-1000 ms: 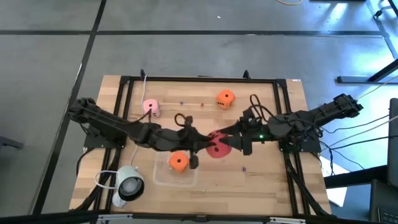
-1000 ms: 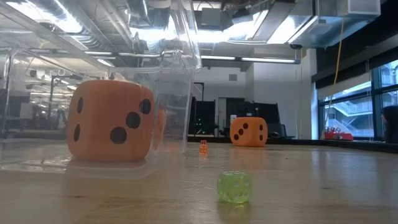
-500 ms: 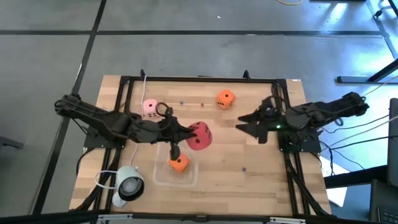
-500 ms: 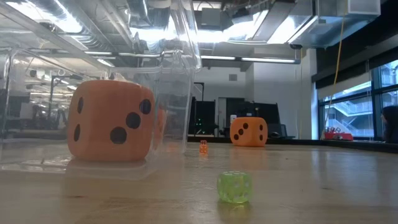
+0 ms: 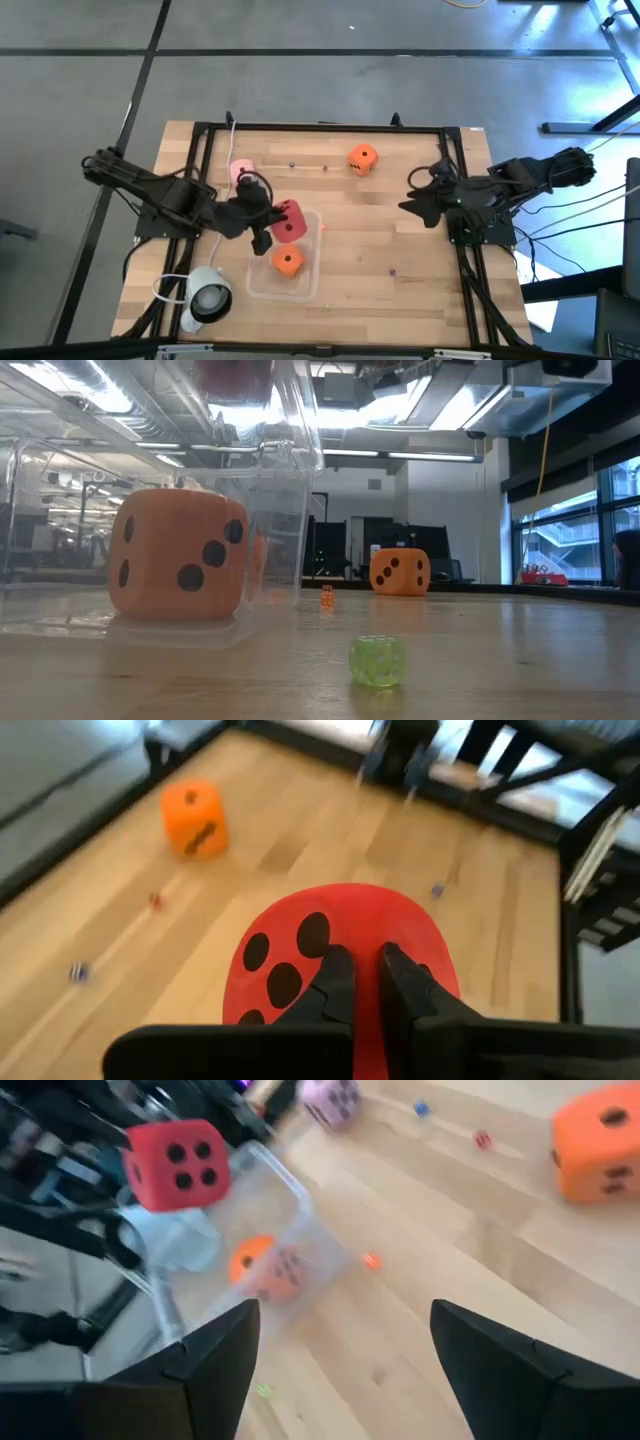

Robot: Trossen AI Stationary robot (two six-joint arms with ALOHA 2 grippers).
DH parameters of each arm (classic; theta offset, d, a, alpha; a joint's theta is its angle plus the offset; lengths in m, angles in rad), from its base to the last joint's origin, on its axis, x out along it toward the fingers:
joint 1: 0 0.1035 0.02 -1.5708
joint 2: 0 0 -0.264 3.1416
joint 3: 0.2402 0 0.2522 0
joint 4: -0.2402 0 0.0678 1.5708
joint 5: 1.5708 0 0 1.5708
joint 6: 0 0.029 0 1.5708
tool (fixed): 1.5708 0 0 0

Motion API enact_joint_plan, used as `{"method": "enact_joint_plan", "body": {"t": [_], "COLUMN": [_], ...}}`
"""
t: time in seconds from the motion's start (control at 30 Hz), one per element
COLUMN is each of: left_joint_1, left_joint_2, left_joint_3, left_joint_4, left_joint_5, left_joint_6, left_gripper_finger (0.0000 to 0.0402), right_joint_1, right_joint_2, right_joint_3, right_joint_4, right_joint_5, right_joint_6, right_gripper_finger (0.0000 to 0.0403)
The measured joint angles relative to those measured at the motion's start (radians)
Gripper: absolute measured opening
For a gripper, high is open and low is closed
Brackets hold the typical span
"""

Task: Pick & Place Dice
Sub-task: Put the large red die in the bin

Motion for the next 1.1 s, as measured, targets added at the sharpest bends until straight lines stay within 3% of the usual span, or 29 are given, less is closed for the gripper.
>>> {"method": "enact_joint_plan", "body": {"t": [0.17,0.63,1.1], "left_joint_1": [-0.023,-0.024,0.044], "left_joint_2": [0.048,0.235,0.329], "left_joint_3": [0.0,0.0,0.0], "left_joint_4": [-0.103,-0.106,-0.103], "left_joint_5": [-0.01,0.042,0.007], "left_joint_6": [-0.07,-0.096,0.001], "left_gripper_finger": [0.0001,0.0001,0.0001], "right_joint_1": [0.0,0.001,0.011], "right_joint_2": [0.017,0.124,0.229], "right_joint_3": [0.0,0.0,0.0], "right_joint_4": [-0.029,-0.032,-0.036], "right_joint_5": [0.0,-0.004,-0.041], "right_joint_6": [0.01,-0.027,-0.033], "right_gripper_finger": [0.0285,0.0283,0.0283]}}
